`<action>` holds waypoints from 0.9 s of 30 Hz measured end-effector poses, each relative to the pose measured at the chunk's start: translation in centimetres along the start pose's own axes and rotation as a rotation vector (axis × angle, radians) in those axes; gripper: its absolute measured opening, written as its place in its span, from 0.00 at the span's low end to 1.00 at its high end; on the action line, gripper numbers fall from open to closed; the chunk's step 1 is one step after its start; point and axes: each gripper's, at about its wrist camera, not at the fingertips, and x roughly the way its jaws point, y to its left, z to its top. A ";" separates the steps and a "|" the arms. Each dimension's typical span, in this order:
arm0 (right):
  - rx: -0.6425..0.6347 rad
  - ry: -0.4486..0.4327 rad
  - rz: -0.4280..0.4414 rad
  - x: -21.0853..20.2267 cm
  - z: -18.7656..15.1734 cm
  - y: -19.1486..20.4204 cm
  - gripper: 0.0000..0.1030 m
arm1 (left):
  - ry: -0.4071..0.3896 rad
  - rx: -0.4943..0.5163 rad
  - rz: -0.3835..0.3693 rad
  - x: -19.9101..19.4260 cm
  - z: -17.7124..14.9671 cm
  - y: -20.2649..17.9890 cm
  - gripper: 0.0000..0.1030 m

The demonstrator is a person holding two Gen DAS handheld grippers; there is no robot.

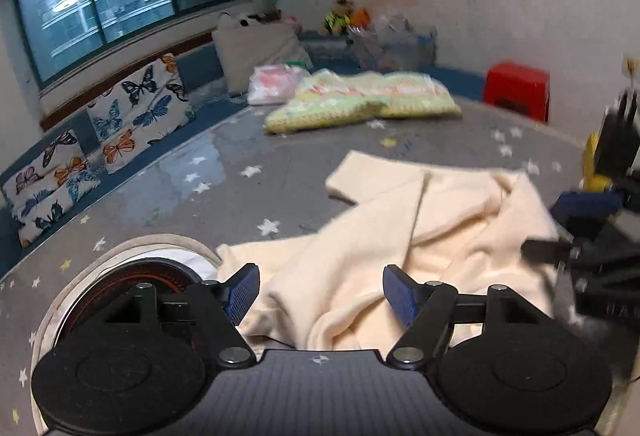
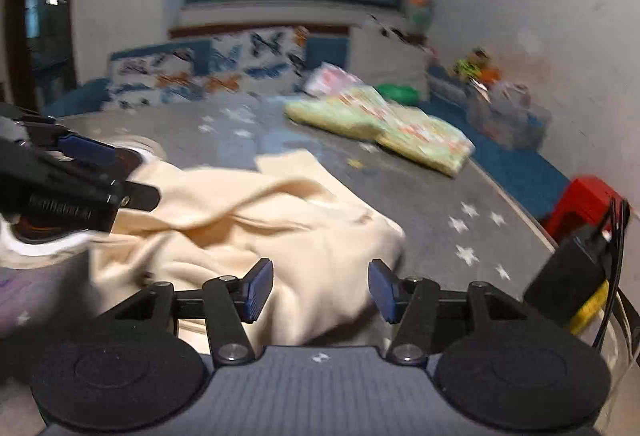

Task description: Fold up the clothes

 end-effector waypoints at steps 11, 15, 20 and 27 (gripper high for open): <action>0.107 0.057 0.117 1.4 -1.6 -0.6 0.14 | 0.040 -0.122 -0.043 0.2 -2.6 3.3 0.09; 0.066 0.064 0.155 0.6 -2.3 0.5 0.12 | 0.028 -0.241 -0.028 -1.5 -4.0 6.2 0.09; -0.006 0.078 0.207 -0.2 -3.0 3.0 0.11 | 0.008 -0.380 0.012 -3.9 -6.3 9.9 0.09; -0.110 0.067 0.285 1.0 -2.0 8.3 0.11 | 0.014 -0.504 0.126 -6.6 -10.2 14.9 0.09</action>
